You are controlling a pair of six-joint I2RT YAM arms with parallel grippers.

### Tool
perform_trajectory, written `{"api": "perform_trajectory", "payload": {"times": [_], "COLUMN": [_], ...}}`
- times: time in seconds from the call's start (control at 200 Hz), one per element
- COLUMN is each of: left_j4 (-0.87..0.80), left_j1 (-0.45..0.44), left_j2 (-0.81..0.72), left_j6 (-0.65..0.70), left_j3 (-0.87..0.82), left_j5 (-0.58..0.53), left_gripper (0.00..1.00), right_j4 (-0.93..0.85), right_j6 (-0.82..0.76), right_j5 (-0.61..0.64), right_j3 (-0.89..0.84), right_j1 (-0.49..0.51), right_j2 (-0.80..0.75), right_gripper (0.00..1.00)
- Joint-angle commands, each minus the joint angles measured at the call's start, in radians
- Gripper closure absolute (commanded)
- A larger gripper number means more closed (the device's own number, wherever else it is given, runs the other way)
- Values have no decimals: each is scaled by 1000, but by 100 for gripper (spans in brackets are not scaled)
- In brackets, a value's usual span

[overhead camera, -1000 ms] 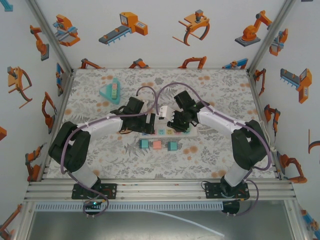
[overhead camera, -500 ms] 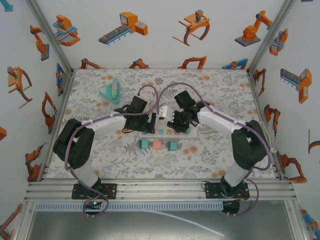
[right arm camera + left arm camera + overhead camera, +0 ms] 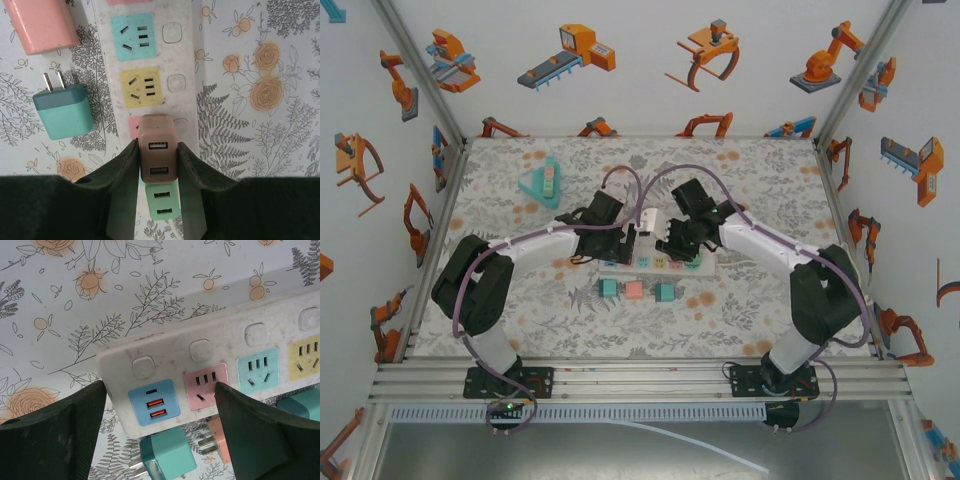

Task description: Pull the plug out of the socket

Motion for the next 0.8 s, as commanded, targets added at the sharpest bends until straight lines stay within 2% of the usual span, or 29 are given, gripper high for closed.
{"api": "perform_trajectory", "payload": {"times": [0.0,0.265,0.506,0.646,0.796], "left_j4": [-99,-83,-86,-104,-100], "left_j1": [-4,-2,6,7,8], "left_j2": [62,18,-41,-91,-166], "left_j6": [14,8,14,29,54], "left_j3": [-23,-26,17,49,58], "left_j5": [-96,-45,26,49,76], "left_gripper": [19,19,17,16,16], "right_j4": [46,67,147,188,206], "right_j6": [-19,2,147,287,532], "right_j5": [-6,-16,-59,-67,-4], "right_j3": [27,-4,-66,-91,-89], "right_j1": [8,8,8,8,6], "right_j2": [-48,-106,-213,-281,-350], "right_gripper": [71,71,71,71,71]}}
